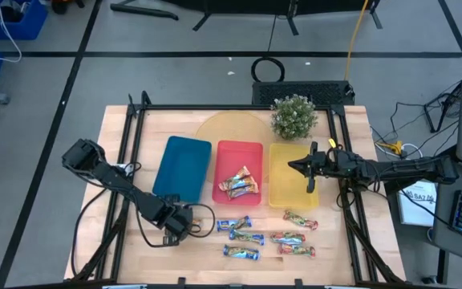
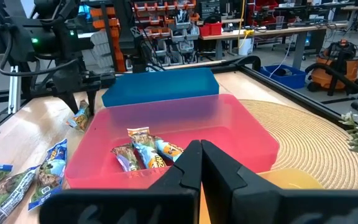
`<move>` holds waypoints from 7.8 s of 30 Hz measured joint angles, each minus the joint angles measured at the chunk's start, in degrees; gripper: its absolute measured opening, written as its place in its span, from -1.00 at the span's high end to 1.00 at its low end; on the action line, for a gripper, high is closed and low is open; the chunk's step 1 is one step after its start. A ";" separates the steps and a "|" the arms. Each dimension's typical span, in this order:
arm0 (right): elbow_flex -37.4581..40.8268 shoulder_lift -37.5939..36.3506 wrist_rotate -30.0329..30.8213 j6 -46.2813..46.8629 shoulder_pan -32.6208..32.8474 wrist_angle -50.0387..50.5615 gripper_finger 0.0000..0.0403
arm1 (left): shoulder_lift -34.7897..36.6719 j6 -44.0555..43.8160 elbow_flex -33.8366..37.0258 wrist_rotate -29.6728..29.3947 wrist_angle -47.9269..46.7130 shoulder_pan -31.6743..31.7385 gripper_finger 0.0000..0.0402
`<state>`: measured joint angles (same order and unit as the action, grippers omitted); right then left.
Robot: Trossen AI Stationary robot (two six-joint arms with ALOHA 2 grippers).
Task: Pick and place Granola Bars by type
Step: Put the yellow granola bar into the red bin, then adjust the blue bin, then put the blue granola bar into the blue bin
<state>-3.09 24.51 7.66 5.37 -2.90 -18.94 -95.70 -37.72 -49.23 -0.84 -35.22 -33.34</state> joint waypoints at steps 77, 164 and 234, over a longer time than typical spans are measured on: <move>0.00 1.86 -0.26 0.06 -0.02 -0.01 1.00 | 8.24 21.35 -21.84 -2.70 -34.28 13.28 -0.27; 0.00 1.88 -0.24 2.51 0.00 -1.33 1.00 | 14.19 8.41 -2.68 -0.21 -20.07 7.41 0.23; -83.12 65.82 26.92 5.27 27.36 70.16 1.00 | 69.48 44.32 48.65 -28.78 60.70 13.79 0.79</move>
<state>-86.21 90.33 34.58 10.63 24.46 51.22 -26.22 6.60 -0.58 -29.63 25.47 -19.55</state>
